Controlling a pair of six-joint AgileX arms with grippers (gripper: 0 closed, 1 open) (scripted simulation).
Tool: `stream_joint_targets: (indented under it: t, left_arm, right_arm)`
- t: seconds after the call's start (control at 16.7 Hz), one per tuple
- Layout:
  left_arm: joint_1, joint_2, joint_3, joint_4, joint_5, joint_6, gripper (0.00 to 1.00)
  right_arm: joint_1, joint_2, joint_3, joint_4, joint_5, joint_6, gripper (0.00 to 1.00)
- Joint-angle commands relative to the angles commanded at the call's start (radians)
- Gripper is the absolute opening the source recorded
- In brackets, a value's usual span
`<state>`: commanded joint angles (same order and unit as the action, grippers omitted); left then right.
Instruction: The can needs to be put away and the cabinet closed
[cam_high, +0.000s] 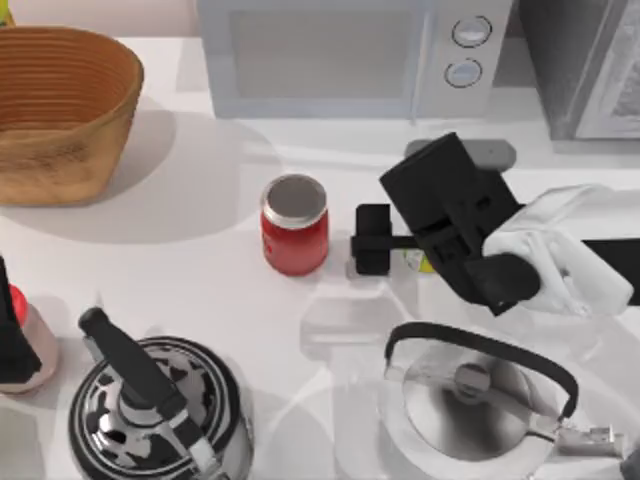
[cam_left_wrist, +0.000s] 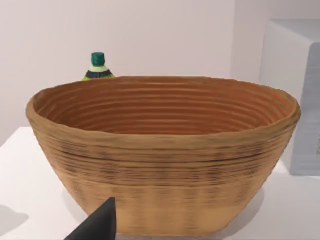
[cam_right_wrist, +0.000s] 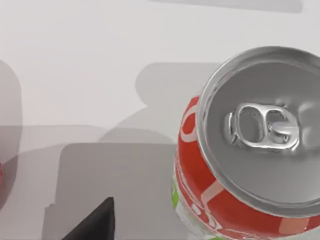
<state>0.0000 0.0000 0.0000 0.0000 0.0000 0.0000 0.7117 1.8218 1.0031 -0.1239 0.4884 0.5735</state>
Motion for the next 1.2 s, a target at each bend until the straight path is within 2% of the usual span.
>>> stream_joint_targets:
  t: [0.36,0.66,0.96,1.2]
  left_arm:
    - [0.0,0.0,0.0,0.0,0.0,0.0,1.0]
    - [0.0,0.0,0.0,0.0,0.0,0.0,1.0]
    - [0.0,0.0,0.0,0.0,0.0,0.0,1.0]
    - [0.0,0.0,0.0,0.0,0.0,0.0,1.0]
  right_arm:
    - [-0.024,0.026,0.021,0.015,-0.013,-0.022,1.0]
    - [-0.072,0.188,0.071,0.142,-0.04,-0.062,1.0]
    - [-0.076,0.202,0.076,0.156,-0.043,-0.065,1.0]
    - [-0.076,0.202,0.076,0.156,-0.043,-0.065,0.7]
